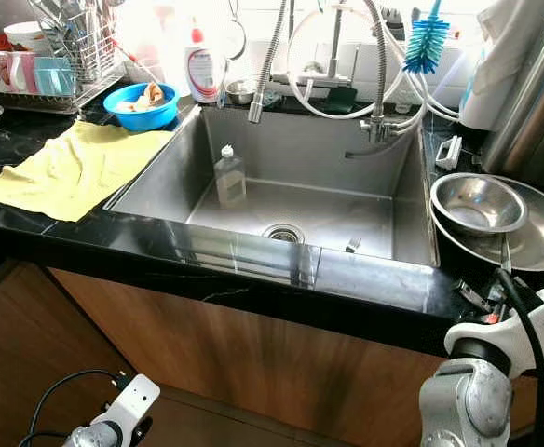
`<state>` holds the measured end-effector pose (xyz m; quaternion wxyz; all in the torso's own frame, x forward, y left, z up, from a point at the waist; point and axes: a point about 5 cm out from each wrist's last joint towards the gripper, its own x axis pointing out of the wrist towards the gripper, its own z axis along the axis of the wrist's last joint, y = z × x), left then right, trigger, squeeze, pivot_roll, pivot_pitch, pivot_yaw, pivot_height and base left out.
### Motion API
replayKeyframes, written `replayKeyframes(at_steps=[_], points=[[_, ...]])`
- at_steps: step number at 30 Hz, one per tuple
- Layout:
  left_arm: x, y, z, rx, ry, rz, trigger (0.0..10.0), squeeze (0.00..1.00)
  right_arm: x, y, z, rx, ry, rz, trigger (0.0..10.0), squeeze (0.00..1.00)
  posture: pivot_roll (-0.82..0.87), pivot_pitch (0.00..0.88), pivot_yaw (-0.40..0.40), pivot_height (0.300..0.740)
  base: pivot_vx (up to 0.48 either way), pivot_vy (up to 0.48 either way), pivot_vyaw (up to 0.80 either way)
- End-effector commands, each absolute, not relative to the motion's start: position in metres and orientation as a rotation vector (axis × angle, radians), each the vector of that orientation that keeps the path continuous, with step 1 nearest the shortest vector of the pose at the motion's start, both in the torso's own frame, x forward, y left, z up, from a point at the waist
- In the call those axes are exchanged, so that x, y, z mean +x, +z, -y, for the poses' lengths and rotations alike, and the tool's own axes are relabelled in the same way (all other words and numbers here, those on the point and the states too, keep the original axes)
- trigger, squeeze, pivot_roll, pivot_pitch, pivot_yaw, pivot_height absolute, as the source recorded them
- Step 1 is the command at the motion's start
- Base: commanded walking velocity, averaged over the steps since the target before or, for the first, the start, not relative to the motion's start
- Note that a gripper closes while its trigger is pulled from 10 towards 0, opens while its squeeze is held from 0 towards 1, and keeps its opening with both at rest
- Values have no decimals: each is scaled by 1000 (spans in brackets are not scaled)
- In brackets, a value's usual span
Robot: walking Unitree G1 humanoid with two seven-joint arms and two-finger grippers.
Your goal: Kitchen organization
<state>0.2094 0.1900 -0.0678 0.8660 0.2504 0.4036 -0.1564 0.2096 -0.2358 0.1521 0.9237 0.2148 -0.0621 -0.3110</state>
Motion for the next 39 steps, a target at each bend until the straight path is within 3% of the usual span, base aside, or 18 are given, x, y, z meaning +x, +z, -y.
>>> replayKeyframes(at_steps=[1,20,29,34,39], points=[[207,-69,-193,544,-329,-852,10000,0,217,154,230,505,-646,122,10000,0,-130,0,41,740,0,0,0],[210,-67,-191,535,-322,-834,10000,0,212,176,241,414,-755,221,10000,0,-131,0,41,740,0,0,0],[219,-62,-190,529,-310,-806,10000,0,218,198,237,203,-691,284,10000,0,-130,0,46,740,0,0,0],[226,-57,-190,523,-299,-784,10000,0,234,222,216,-48,-466,340,10000,0,-133,0,48,740,0,0,0],[227,-57,-190,510,-285,-784,10000,0,258,233,194,-121,-169,325,10000,0,-144,0,52,740,0,0,0]])
